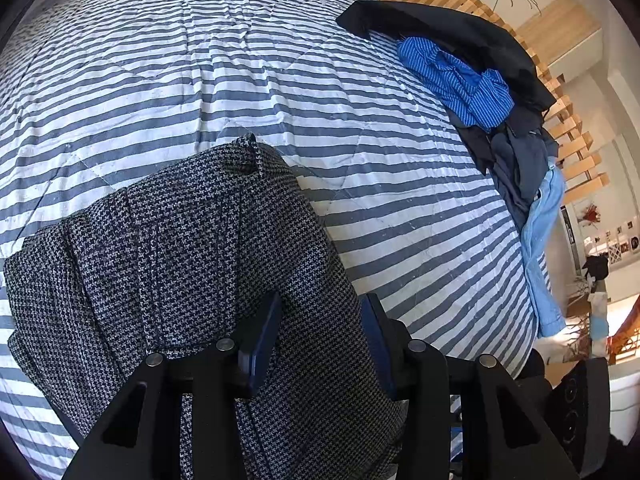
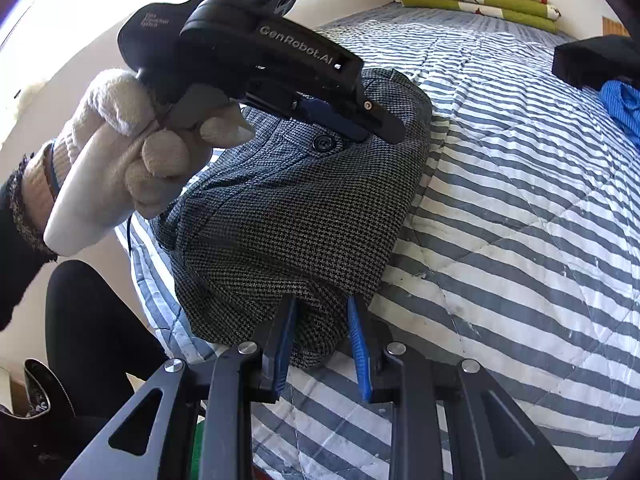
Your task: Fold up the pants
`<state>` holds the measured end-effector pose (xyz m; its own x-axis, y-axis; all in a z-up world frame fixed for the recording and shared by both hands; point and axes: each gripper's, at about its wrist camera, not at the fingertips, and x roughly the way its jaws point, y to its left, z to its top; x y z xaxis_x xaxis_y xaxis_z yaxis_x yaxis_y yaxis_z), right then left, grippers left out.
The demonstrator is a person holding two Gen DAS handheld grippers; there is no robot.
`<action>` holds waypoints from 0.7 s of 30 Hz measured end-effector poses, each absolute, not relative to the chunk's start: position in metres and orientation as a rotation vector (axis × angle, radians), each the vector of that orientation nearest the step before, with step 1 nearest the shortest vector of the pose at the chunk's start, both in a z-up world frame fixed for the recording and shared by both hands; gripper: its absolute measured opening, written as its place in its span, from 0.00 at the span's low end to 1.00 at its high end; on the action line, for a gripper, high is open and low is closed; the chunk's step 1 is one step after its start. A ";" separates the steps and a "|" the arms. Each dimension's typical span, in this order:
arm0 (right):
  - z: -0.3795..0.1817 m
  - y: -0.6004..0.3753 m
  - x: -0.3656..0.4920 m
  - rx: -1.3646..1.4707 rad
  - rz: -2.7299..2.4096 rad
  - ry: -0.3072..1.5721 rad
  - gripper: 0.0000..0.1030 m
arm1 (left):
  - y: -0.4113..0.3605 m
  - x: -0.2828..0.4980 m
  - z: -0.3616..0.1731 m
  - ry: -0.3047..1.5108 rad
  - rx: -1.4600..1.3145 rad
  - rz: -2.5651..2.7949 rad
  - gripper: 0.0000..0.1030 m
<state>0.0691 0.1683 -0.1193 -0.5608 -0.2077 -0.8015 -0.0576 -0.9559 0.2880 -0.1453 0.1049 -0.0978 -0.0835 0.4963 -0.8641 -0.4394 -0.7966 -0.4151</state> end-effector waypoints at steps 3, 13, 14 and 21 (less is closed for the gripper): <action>-0.123 0.159 0.065 1.426 -2.646 -0.389 0.13 | 0.103 -0.147 -0.101 -0.066 -1.576 1.953 0.43; -0.119 0.154 0.094 1.402 -2.620 -0.361 0.10 | 0.080 -0.130 -0.090 -0.095 -1.487 2.016 0.42; -0.115 0.155 0.096 1.402 -2.601 -0.341 0.11 | 0.074 -0.120 -0.083 -0.100 -1.455 2.025 0.42; -0.077 0.209 0.110 1.273 -2.647 -0.573 0.15 | 0.071 -0.021 -0.100 0.031 -1.387 1.962 0.44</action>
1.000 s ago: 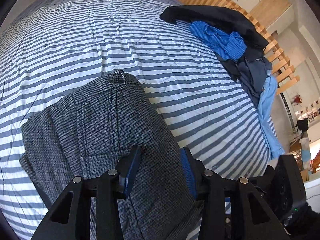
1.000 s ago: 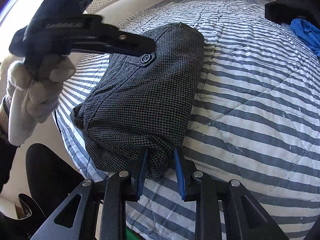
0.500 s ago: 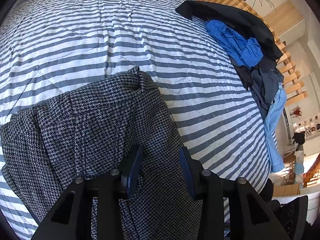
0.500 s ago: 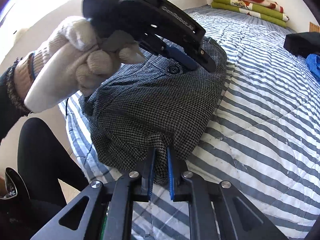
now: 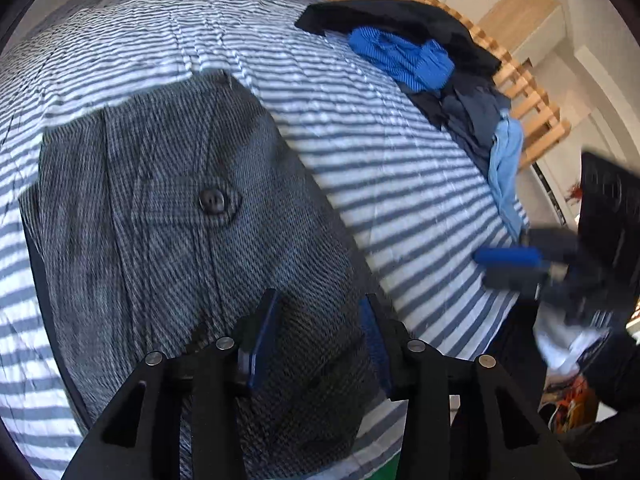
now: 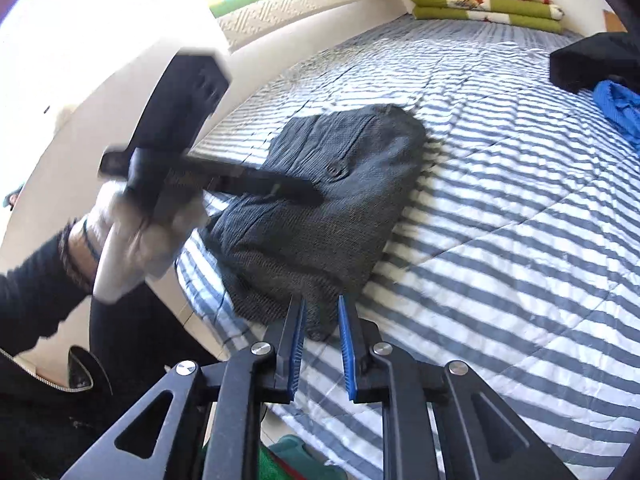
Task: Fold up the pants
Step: 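Grasp the folded jacket with both tools and lift it off the bed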
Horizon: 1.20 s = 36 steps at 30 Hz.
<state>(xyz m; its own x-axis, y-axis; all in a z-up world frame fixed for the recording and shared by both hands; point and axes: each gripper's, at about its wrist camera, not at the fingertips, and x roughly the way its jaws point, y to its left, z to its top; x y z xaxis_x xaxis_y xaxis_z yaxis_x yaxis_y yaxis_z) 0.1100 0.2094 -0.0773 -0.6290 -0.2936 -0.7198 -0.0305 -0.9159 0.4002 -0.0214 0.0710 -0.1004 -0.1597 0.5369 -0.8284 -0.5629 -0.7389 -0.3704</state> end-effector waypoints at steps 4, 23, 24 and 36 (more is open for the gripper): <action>-0.069 0.233 0.088 1.219 -2.704 -0.718 0.18 | 0.069 0.003 -0.092 0.092 -1.310 2.027 0.44; -0.125 0.273 -0.053 1.451 -2.584 -0.860 0.60 | -0.067 -0.149 -0.122 -0.394 -1.558 2.112 0.81; -0.129 0.273 -0.056 1.460 -2.573 -0.863 0.60 | -0.065 -0.153 -0.127 -0.391 -1.565 2.104 0.81; -0.160 0.292 -0.093 1.335 -2.405 -1.112 0.62 | -0.053 -0.178 -0.153 -0.470 -1.503 2.088 0.48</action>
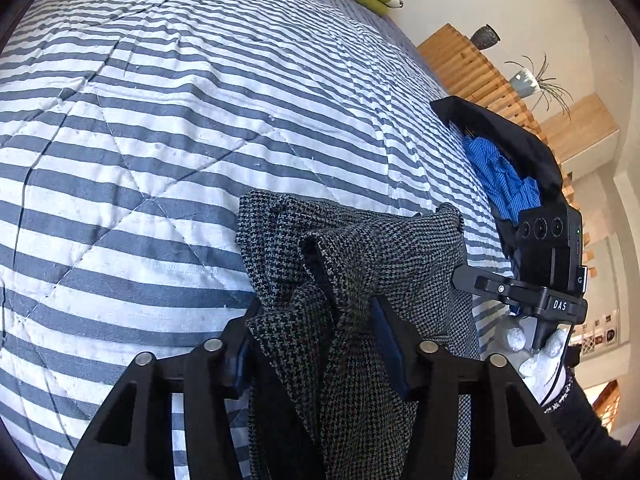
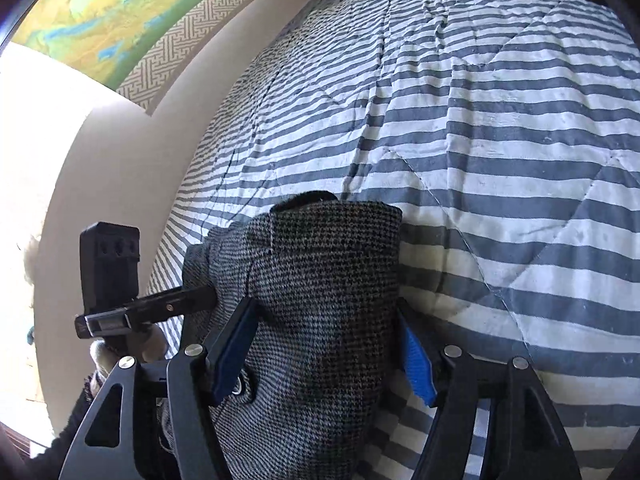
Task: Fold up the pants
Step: 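Grasp the folded jacket with both tools and lift it off the bed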
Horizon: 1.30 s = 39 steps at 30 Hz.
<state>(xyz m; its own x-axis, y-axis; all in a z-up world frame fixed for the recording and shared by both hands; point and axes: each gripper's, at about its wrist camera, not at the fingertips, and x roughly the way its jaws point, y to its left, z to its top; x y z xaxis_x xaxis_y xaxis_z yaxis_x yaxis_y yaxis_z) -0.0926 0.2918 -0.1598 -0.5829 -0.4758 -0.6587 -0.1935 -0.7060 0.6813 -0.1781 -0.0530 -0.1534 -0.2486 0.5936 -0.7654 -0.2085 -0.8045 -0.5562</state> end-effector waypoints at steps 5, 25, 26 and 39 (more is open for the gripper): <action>-0.157 0.288 -0.091 1.328 -2.442 -1.131 0.31 | -0.049 -0.165 -0.140 -0.443 -1.423 2.141 0.30; 0.059 0.131 -0.058 0.940 -2.702 -0.563 0.16 | -0.190 -0.062 0.083 -0.378 -0.941 2.500 0.26; 0.067 0.120 -0.068 0.930 -2.694 -0.541 0.16 | -0.206 -0.067 0.091 -0.385 -0.928 2.517 0.26; 0.083 0.059 -0.300 0.906 -2.680 -0.457 0.16 | -0.367 -0.244 0.106 -0.360 -0.928 2.741 0.26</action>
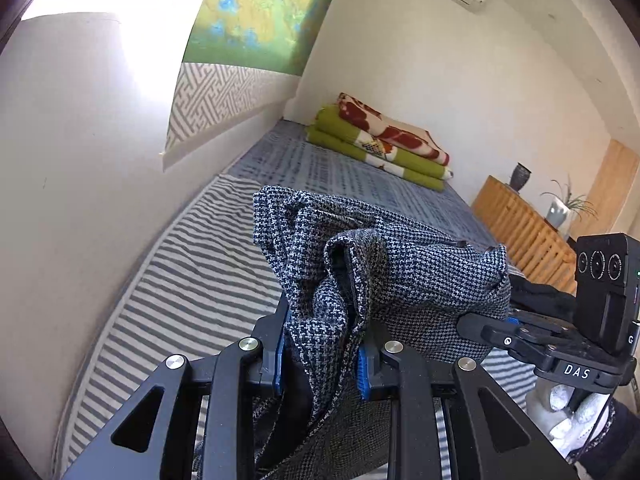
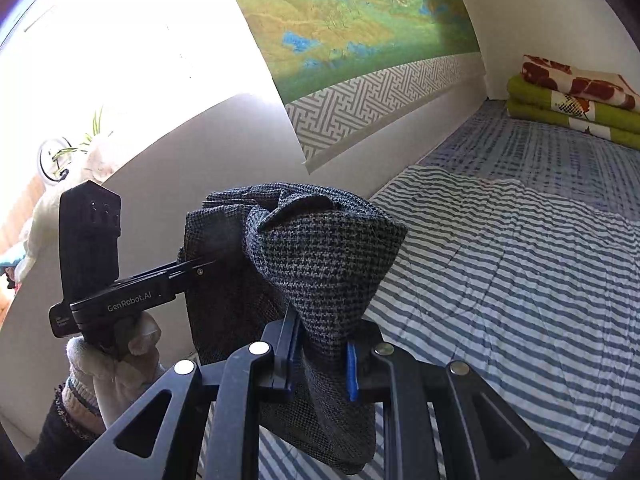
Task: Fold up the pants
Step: 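Grasp the folded jacket with both tools and lift it off the bed, then lower the folded jacket onto the bed near the wall and open both tools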
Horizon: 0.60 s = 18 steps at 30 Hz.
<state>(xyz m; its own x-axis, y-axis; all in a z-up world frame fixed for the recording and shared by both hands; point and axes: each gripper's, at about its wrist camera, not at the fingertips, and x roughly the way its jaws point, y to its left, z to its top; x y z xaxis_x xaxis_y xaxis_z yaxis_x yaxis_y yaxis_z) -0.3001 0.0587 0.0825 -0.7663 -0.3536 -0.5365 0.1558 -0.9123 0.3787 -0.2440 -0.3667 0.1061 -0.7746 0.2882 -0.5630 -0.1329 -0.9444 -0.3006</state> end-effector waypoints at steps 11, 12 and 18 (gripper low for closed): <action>0.018 0.085 -0.468 0.986 -2.717 -0.536 0.15 | -0.409 -0.407 0.024 -0.332 -1.034 2.782 0.26; 0.011 0.087 -0.479 0.998 -2.724 -0.528 0.15 | -0.411 -0.425 0.014 -0.306 -1.063 2.798 0.34; -0.012 0.110 -0.543 1.231 -2.907 -0.422 0.31 | -0.451 -0.481 -0.017 -0.550 -1.187 2.977 0.52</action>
<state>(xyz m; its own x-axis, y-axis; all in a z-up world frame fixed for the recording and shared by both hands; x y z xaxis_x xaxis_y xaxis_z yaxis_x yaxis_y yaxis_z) -0.5430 0.1105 -0.0124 -0.7006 -0.0632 -0.7108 -0.1414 -0.9640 0.2251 -0.4814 -0.4505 -0.0169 -0.7282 0.0226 -0.6849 0.2237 -0.9369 -0.2688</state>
